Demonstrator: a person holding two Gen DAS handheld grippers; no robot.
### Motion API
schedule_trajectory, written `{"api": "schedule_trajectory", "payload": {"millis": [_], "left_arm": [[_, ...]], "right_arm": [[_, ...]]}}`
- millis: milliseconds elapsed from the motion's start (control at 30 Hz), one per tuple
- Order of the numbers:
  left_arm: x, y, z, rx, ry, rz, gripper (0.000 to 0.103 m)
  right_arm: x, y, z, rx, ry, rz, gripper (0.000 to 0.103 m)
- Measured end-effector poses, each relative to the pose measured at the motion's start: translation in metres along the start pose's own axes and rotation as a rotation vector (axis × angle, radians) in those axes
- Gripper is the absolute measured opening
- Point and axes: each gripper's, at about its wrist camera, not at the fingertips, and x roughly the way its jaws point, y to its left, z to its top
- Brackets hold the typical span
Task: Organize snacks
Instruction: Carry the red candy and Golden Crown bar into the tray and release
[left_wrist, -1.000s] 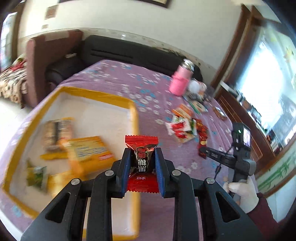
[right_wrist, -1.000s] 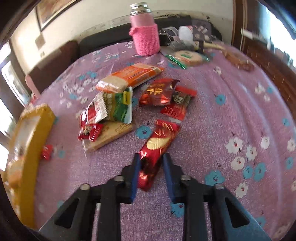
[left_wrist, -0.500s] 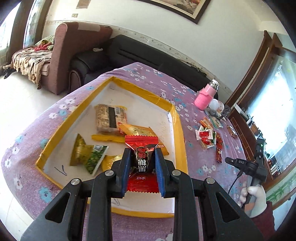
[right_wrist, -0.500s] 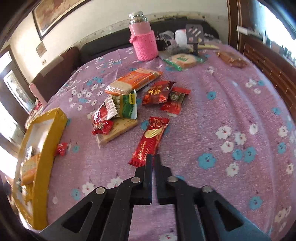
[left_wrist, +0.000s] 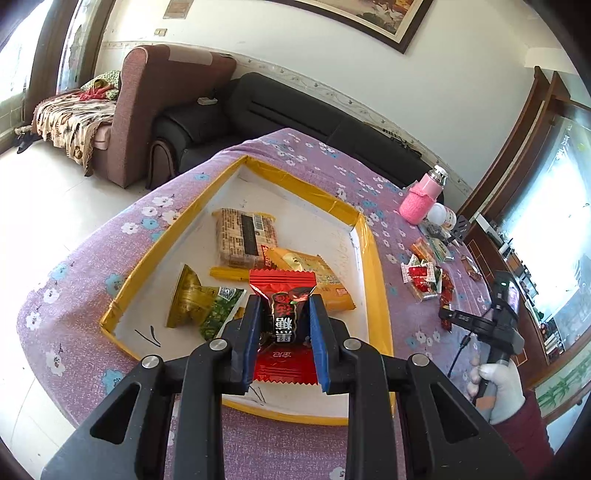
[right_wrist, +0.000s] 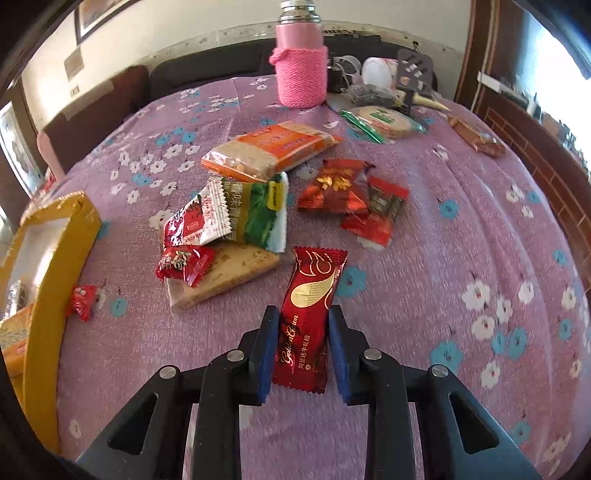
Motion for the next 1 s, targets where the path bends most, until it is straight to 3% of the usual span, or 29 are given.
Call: {"api": "schedule_trajectory", "payload": {"millis": [167,267,433,500,767,867,933,1000], "left_arm": [[0.012,0.001,-0.005,0.002,0.027,0.014,0.023],[0.020,0.005,-0.005,-0.005,0.045,0.038,0.023],[0.031,0.015,0.000,-0.008,0.064,0.120,0.023],[0.030,0.024,0.003,-0.040,0.064,0.116,0.023],[-0.017,0.043,0.007,-0.073,0.001,0.110,0.025],[-0.039,0.052,0.010,-0.076,-0.037,0.112,0.025],[-0.050,0.058,0.012,-0.090,-0.062,0.116,0.025],[-0.061,0.066,0.015,-0.114,-0.088,0.120,0.026]], "right_arm": [[-0.026,-0.023,-0.014,0.091,-0.027,0.081,0.027],[-0.052,-0.009,-0.017,0.077,-0.038,0.199,0.027],[-0.083,0.063,-0.019,-0.071,-0.030,0.412,0.027],[-0.091,0.105,-0.025,-0.148,-0.008,0.489,0.027],[-0.088,0.230,-0.058,-0.374,0.159,0.675,0.027],[-0.072,0.264,-0.067,-0.423,0.226,0.689,0.027],[-0.067,0.276,-0.061,-0.424,0.197,0.666,0.026],[-0.063,0.284,-0.050,-0.428,0.141,0.577,0.027]]}}
